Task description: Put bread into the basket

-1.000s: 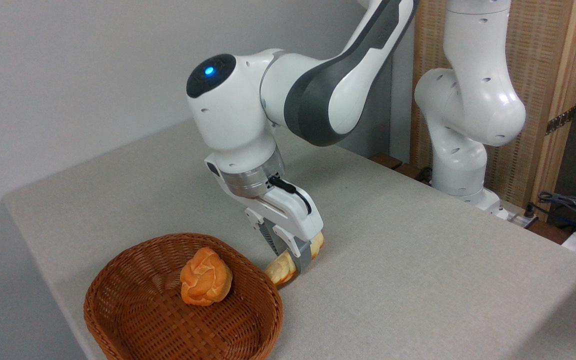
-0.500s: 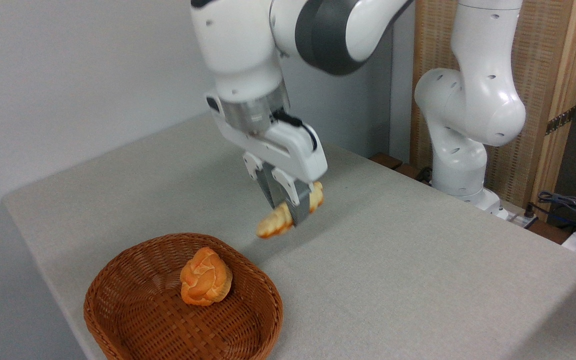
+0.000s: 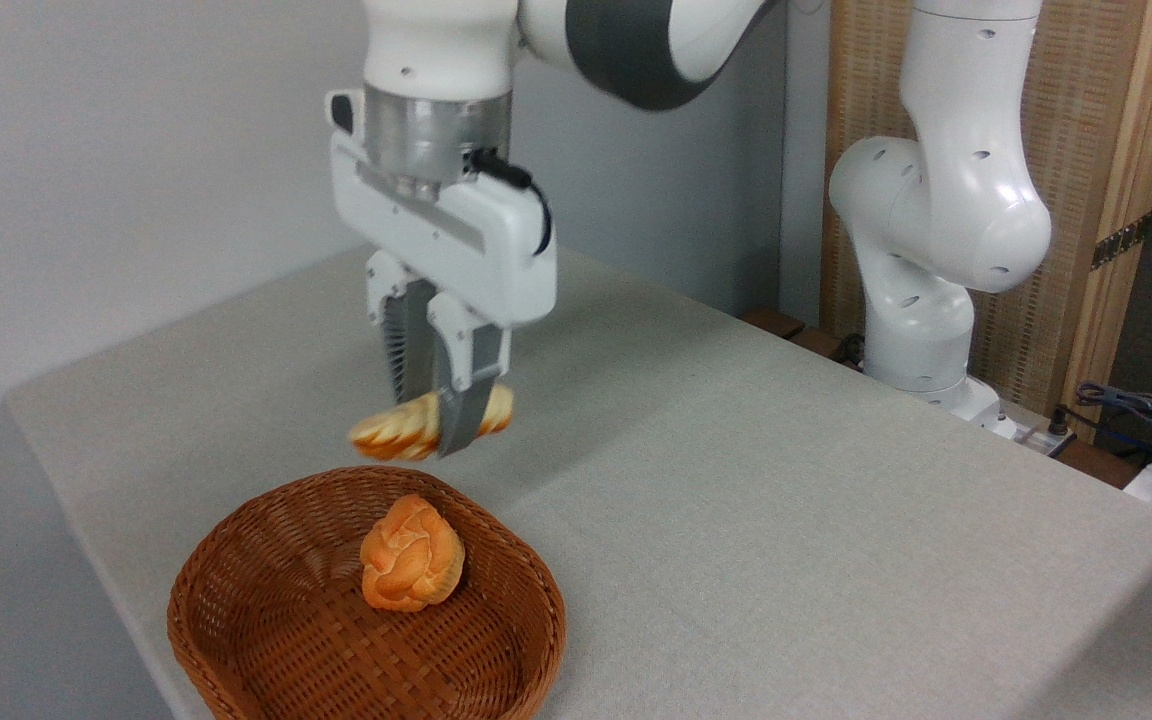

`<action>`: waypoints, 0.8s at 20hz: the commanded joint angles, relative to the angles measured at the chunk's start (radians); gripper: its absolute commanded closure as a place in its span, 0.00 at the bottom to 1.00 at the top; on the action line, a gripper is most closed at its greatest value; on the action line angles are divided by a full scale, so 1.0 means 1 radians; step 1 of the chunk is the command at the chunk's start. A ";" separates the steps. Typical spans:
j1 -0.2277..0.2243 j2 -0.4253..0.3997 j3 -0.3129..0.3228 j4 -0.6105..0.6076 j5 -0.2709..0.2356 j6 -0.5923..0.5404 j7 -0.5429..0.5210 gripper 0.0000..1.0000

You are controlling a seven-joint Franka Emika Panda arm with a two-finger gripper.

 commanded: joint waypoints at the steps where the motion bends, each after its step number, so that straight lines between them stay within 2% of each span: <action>1: -0.001 0.061 0.013 0.015 -0.022 0.130 0.014 0.51; 3: -0.001 0.100 0.014 0.015 -0.021 0.198 0.014 0.45; 5: 0.001 0.132 0.016 0.015 -0.016 0.244 0.016 0.22; 6: 0.001 0.144 0.016 0.015 -0.016 0.249 0.016 0.14; 7: 0.001 0.154 0.016 0.015 -0.015 0.250 0.014 0.03; 8: 0.001 0.161 0.016 0.015 -0.015 0.250 0.014 0.00; 16: 0.001 0.177 0.014 0.015 -0.012 0.250 0.014 0.00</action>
